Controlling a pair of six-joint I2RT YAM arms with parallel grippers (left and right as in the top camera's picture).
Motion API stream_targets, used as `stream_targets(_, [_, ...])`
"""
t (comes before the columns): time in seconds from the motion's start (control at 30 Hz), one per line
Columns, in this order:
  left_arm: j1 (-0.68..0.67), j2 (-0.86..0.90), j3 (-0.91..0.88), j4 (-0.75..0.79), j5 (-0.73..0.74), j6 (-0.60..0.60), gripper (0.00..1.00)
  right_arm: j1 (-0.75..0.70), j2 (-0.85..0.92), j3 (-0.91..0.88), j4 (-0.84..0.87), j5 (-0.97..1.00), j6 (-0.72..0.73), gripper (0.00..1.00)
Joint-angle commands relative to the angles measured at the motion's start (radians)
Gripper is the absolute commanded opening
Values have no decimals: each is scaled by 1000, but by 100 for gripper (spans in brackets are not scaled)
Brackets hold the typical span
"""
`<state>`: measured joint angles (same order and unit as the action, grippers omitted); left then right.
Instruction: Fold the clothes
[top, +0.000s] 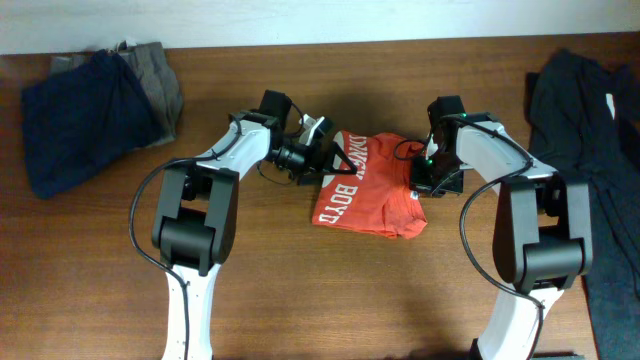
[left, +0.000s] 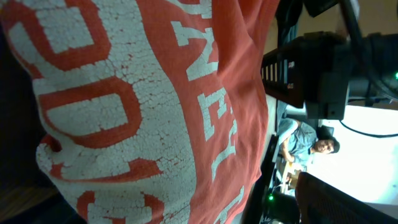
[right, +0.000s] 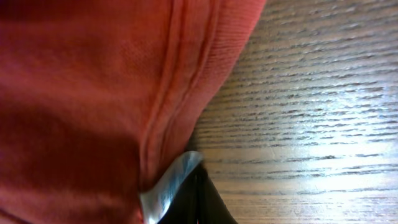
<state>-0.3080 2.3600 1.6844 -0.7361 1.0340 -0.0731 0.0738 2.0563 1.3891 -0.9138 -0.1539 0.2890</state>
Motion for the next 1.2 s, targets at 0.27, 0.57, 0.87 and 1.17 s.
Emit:
stream_targets(0.27, [-109,69,-33,11,-274,-91,99,5,27,-4,6,-20,7,4])
stream_targets(0.57, [-118,69,-33,39,-275,-98,79,5,27,-4,6,-20,7,4])
stream_targets(0.87, [-125,69,-33,48,-272,-98,85,5,27,-4,3,-20,7,4])
stream_targets(1.17, [-160,69,-33,87,-281,-125,37,5,27,-4,-10,-20,7,4])
